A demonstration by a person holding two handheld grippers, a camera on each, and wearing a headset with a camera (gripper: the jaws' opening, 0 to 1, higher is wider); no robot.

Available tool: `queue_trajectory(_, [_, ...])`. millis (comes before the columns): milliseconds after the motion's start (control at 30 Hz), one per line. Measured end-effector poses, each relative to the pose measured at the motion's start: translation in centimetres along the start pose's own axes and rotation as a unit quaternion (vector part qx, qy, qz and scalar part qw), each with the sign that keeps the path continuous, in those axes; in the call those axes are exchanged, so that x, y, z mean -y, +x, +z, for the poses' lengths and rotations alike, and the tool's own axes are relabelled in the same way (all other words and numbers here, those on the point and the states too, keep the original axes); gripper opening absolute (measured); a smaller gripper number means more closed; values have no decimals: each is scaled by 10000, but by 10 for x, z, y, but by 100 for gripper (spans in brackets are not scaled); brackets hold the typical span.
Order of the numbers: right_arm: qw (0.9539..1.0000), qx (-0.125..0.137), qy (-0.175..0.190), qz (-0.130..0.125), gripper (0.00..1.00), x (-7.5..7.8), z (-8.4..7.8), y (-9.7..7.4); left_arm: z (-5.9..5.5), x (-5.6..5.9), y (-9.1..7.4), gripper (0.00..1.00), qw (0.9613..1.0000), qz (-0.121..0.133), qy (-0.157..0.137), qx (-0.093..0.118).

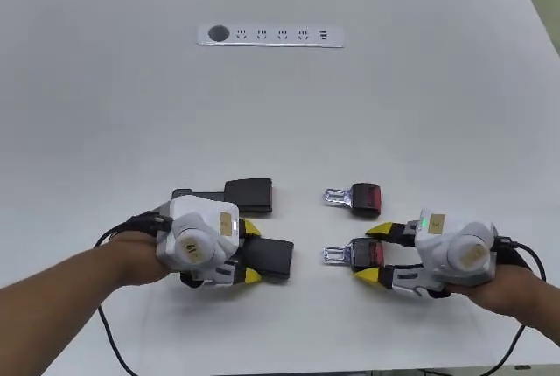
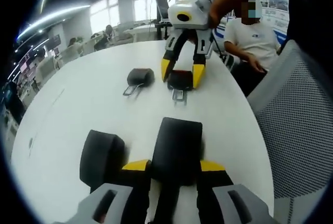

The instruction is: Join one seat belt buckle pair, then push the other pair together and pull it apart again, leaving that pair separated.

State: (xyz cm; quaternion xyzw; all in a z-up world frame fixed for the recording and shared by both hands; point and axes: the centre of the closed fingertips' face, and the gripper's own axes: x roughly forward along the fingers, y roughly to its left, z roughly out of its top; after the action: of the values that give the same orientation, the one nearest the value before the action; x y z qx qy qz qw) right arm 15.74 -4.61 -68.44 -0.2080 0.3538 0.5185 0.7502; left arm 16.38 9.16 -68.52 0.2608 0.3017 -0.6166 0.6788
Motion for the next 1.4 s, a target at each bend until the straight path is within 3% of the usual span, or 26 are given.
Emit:
queue_trajectory(233, [9992,-325,-178,129,37,1,-1,0,-2,0,1,34,9995,229,-224,69])
queue_trajectory(567, [9984,-559,-115,60,37,4,-6,4,-3,1,4,34,9995,230,-200,-54])
queue_trajectory(733, [9984,-570,-36,-9,37,5,-6,7,-3,2,4,34,9994,237,-218,-101])
queue_trajectory(1133, [9991,-417,-103,31,37,-4,15,31,-5,4,4,34,9992,250,-272,-150])
queue_trajectory(1400, [9991,-229,-263,250,37,-15,29,48,-5,5,3,34,9992,239,-260,-186])
